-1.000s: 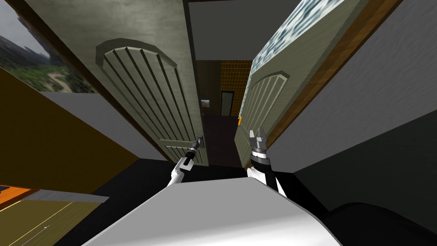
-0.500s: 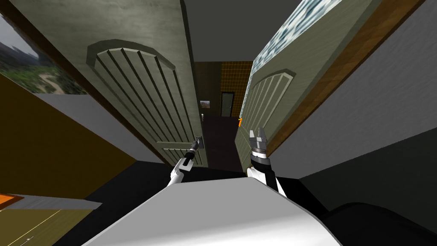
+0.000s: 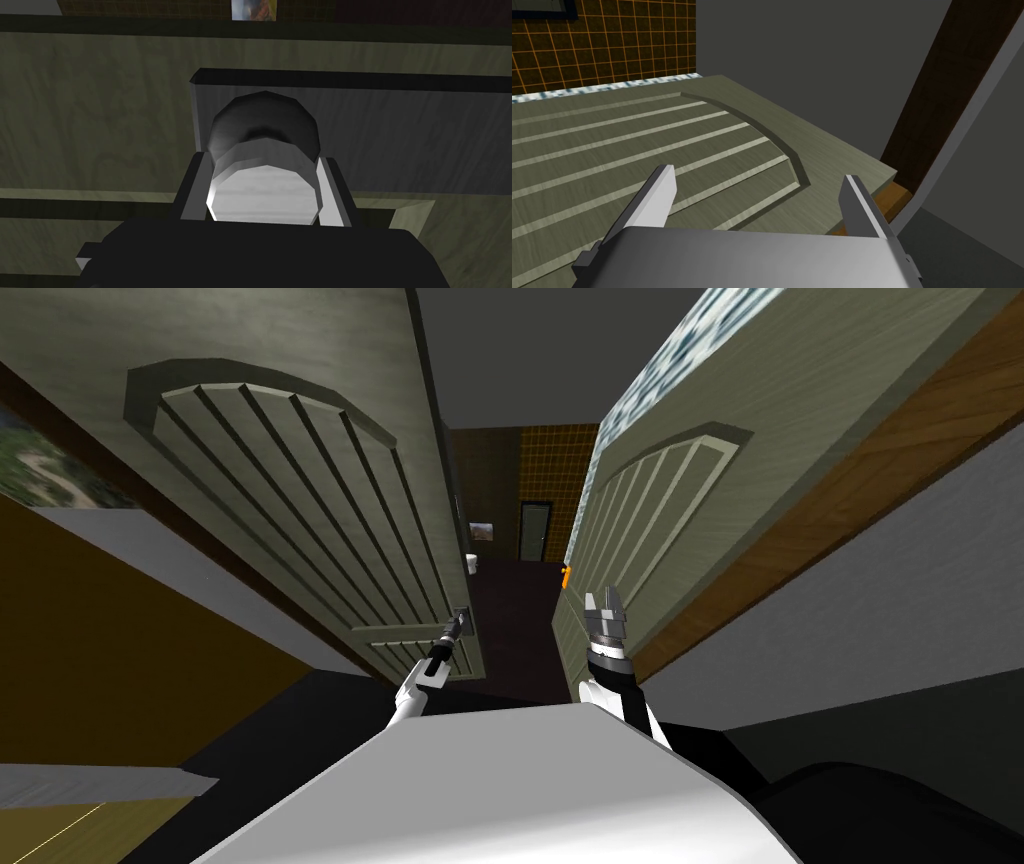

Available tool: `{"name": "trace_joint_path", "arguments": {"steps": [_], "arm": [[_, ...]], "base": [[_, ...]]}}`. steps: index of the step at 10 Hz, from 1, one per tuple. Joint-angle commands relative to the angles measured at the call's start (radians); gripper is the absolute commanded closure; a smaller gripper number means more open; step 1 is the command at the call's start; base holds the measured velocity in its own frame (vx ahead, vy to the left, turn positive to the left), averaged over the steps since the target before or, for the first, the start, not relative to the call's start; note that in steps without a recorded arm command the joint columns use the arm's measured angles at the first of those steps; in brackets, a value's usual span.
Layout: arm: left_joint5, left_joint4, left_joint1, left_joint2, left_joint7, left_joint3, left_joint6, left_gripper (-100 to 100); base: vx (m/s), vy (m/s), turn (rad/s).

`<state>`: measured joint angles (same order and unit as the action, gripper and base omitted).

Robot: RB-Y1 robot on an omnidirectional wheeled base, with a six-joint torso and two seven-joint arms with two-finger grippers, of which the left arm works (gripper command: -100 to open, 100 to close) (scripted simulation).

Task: Push the door open

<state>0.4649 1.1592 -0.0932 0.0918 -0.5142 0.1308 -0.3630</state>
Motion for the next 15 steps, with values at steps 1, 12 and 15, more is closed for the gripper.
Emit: {"name": "trace_joint_path", "arguments": {"steps": [1, 12, 15], "arm": [[-0.008, 0.0, -0.011, 0.009, 0.012, 0.033, 0.007, 100], [-0.041, -0.023, -0.024, 0.009, 0.058, 0.135, 0.014, 100], [-0.053, -0.031, -0.028, 0.006, 0.075, 0.173, 0.017, 100]], "base": [[0.199, -0.105, 0.061], [0.131, -0.081, 0.057], [0.165, -0.101, 0.075]]}}
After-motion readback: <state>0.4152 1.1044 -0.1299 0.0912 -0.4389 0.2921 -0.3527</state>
